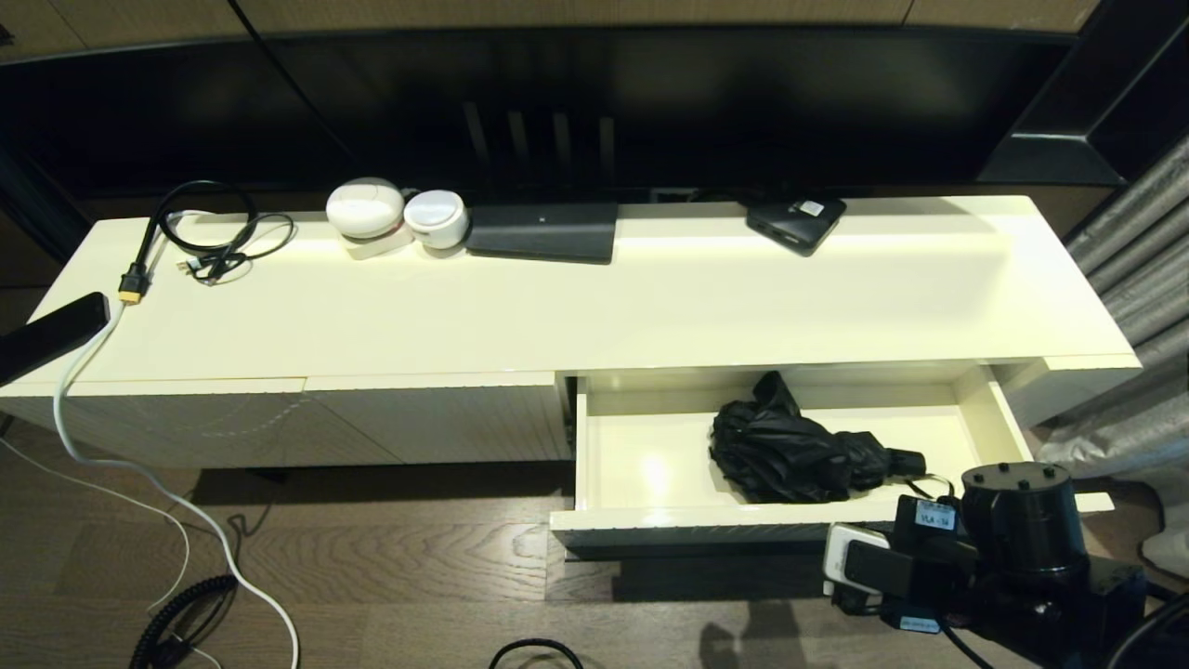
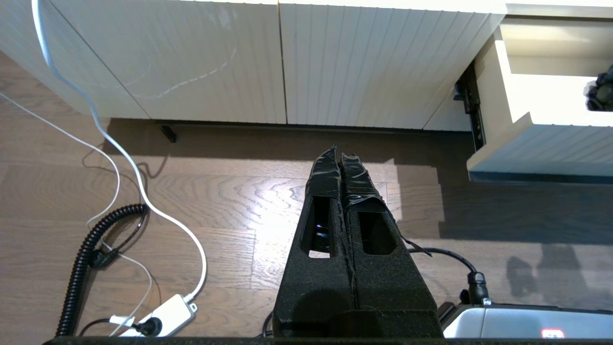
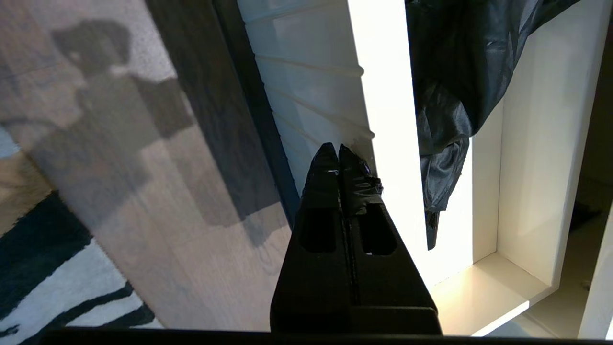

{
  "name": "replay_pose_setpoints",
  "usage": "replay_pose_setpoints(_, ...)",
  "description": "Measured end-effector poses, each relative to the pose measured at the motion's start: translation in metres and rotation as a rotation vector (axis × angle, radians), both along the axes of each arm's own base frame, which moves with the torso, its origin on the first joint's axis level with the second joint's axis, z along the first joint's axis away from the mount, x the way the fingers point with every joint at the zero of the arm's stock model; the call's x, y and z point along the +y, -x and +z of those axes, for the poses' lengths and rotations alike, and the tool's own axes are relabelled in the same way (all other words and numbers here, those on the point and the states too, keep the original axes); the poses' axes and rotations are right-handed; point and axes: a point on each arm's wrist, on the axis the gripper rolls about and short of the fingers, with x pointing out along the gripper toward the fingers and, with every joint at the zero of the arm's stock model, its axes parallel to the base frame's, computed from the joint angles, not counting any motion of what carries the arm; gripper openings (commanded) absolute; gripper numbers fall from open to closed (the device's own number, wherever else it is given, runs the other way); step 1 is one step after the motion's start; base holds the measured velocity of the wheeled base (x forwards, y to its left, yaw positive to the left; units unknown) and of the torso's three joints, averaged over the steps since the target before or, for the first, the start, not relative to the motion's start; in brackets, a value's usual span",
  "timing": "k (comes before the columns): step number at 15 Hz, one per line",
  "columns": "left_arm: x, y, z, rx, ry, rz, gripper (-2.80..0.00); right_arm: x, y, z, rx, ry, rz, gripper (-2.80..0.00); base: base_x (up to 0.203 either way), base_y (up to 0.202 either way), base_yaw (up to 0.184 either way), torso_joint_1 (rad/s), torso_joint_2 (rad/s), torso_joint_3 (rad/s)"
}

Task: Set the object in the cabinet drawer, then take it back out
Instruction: Close the drawer

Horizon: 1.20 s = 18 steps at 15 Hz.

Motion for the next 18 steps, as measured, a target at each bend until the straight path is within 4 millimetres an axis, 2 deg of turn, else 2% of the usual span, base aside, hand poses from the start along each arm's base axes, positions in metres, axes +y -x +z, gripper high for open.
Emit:
replay_pose_setpoints(6, 0.0, 0.0, 0.0, 0.0, 0.0, 0.0, -2.8, 0.004, -0.011, -0.001, -0.036, -0.012, 0.001, -2.8, 0.0, 0.0, 0.0, 0.0, 0.0, 0.0)
replay_pose_setpoints(18, 0.0, 0.0, 0.0, 0.0, 0.0, 0.0, -2.8, 0.004, -0.033, 0.013, -0.123, -0.004, -0.007, -2.8, 0.0, 0.0, 0.0, 0.0, 0.0, 0.0)
